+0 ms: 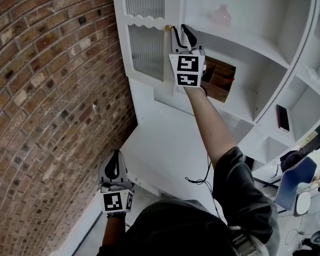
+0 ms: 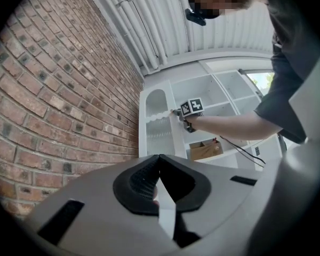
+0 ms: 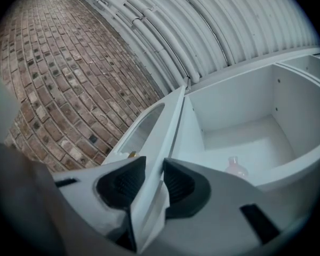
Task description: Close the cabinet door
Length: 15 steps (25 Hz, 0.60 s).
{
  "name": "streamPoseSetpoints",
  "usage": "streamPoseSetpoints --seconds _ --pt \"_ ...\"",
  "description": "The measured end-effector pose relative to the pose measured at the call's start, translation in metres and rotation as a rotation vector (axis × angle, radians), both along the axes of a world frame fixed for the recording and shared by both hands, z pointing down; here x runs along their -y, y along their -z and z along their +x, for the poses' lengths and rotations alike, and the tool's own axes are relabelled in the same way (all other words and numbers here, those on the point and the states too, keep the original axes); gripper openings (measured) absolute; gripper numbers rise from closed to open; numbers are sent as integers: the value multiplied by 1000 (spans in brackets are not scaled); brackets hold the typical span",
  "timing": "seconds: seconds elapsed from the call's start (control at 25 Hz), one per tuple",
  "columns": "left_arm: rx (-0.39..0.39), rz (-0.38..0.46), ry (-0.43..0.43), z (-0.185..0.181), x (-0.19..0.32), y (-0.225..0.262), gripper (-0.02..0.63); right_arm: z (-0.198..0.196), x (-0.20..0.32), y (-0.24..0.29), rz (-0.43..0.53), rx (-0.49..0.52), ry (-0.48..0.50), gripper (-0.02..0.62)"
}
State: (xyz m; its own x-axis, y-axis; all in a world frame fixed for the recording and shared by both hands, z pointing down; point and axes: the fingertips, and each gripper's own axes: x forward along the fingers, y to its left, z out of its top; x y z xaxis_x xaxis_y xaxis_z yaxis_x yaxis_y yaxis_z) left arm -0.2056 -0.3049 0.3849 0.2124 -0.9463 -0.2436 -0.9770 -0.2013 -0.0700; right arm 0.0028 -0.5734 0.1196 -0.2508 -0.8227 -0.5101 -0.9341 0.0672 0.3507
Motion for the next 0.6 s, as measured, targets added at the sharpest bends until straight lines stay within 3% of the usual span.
streamPoseSetpoints --seconds 0.6 --pt "0 -15 0 5 3 -6 3 9 11 -1 -15 -32 -74 91"
